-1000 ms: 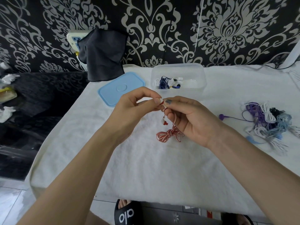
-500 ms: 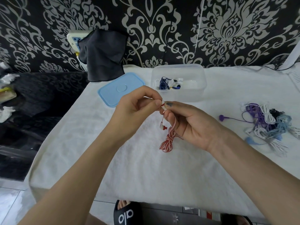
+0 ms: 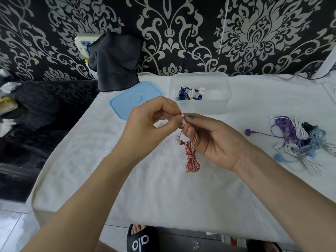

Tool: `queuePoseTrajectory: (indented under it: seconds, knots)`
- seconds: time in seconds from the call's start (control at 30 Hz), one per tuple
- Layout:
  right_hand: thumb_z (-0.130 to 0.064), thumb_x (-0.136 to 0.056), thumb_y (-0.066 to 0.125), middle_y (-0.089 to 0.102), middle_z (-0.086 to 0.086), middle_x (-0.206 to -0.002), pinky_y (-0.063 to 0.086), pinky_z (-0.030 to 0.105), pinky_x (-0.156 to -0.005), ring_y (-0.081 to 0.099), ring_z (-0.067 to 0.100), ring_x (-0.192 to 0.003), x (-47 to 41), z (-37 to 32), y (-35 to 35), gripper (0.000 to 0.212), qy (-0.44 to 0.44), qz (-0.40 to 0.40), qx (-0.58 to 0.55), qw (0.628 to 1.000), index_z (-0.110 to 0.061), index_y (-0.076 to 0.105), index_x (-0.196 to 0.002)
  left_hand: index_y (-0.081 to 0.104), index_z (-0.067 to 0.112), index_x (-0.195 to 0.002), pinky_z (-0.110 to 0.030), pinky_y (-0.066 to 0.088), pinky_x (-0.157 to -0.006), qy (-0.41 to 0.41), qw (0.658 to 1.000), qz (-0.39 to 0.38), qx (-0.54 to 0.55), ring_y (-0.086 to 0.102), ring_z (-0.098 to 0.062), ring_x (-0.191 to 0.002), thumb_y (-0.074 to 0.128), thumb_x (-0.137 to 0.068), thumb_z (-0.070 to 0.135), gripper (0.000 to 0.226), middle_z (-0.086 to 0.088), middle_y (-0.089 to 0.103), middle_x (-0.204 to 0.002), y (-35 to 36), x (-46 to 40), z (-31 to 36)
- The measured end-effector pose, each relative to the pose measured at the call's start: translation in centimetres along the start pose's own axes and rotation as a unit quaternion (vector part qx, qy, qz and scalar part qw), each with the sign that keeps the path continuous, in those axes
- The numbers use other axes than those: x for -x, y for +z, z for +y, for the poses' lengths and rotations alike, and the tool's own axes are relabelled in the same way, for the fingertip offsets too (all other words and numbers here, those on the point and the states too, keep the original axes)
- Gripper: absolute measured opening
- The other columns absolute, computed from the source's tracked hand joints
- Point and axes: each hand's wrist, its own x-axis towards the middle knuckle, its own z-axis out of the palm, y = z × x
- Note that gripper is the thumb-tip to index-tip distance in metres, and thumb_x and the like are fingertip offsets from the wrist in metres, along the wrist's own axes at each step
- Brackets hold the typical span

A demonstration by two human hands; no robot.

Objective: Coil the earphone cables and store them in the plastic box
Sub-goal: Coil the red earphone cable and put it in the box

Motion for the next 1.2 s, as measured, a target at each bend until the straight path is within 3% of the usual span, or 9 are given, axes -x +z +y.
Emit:
queuePoseTrajectory:
  seconds: [0.17, 0.37, 0.5, 0.63, 0.8, 1.03, 1.2]
  knots:
    - [-0.008, -0.076, 0.067, 0.068, 0.011, -0.07, 0.056, 0.016, -0.054, 0.066, 0.012, -0.059, 0.3, -0.2, 0.4, 0.014, -0.004, 0.028, 0.022, 0.999, 0.002, 0.074, -0.081, 0.067, 0.008, -0.095, -0.05, 0.058, -0.086, -0.002, 0.999, -0.004, -0.047, 0.073, -0.027, -0.084, 0.073, -0.089, 0.0, 0.011, -0.005, 0.07, -0.09, -0.1, 0.1, 0.0]
    - [-0.012, -0.087, 0.064, 0.069, 0.011, -0.074, 0.056, 0.019, -0.052, 0.066, 0.014, -0.057, 0.3, -0.1, 0.5, 0.016, -0.007, 0.048, 0.029, 0.998, 0.003, 0.069, -0.084, 0.065, 0.009, -0.091, -0.048, 0.056, -0.081, 0.007, 0.996, -0.004, -0.091, 0.063, -0.017, -0.075, 0.069, -0.085, 0.003, 0.009, -0.002, 0.064, -0.082, 0.2, 0.0, 0.1]
    - [-0.014, -0.083, 0.066, 0.069, 0.014, -0.081, 0.055, 0.02, -0.051, 0.067, 0.016, -0.059, 0.2, 0.1, 0.3, 0.02, -0.003, 0.049, 0.037, 0.998, 0.005, 0.069, -0.087, 0.062, 0.009, -0.089, -0.045, 0.055, -0.081, 0.012, 0.992, -0.022, -0.121, 0.058, -0.014, -0.075, 0.067, -0.083, 0.004, 0.009, -0.002, 0.061, -0.083, 0.1, -0.1, 0.1]
    - [-0.018, -0.077, 0.067, 0.067, 0.014, -0.077, 0.053, 0.02, -0.049, 0.064, 0.016, -0.058, 0.2, -0.3, 0.4, 0.024, 0.006, 0.043, 0.048, 0.998, 0.006, 0.07, -0.083, 0.061, 0.008, -0.089, -0.045, 0.055, -0.082, 0.01, 0.992, -0.024, -0.12, 0.059, -0.014, -0.074, 0.069, -0.084, 0.003, 0.011, -0.001, 0.061, -0.082, -0.1, -0.2, 0.0]
    - [-0.019, -0.079, 0.065, 0.07, 0.017, -0.083, 0.052, 0.02, -0.052, 0.06, 0.016, -0.062, 0.0, -0.3, 0.2, 0.031, 0.022, 0.016, 0.062, 0.998, 0.007, 0.071, -0.095, 0.064, 0.011, -0.097, -0.048, 0.058, -0.085, -0.006, 0.996, -0.009, -0.09, 0.072, -0.025, -0.081, 0.065, -0.089, 0.002, 0.013, -0.004, 0.065, -0.09, -0.8, 0.0, -0.5]
    - [-0.016, -0.092, 0.058, 0.07, 0.018, -0.095, 0.039, 0.019, -0.049, 0.05, 0.011, -0.058, -0.7, -0.1, -0.5, 0.027, 0.028, 0.031, 0.115, 0.993, 0.003, 0.069, -0.108, 0.07, 0.009, -0.096, -0.03, 0.058, -0.087, -0.003, 0.99, -0.012, -0.139, 0.071, -0.02, -0.085, 0.071, -0.09, -0.001, 0.012, 0.0, 0.067, -0.093, -1.1, 0.2, -1.1]
    - [-0.005, -0.093, 0.06, 0.068, 0.017, -0.095, 0.033, 0.022, -0.046, 0.051, 0.015, -0.054, -1.4, 0.2, -1.1, 0.017, -0.028, 0.096, 0.244, 0.965, -0.003, 0.068, -0.107, 0.069, 0.017, -0.089, -0.024, 0.057, -0.077, -0.081, 0.978, -0.034, -0.189, 0.069, -0.016, -0.076, 0.072, -0.088, 0.005, 0.012, 0.004, 0.071, -0.087, -1.6, 0.3, -2.0]
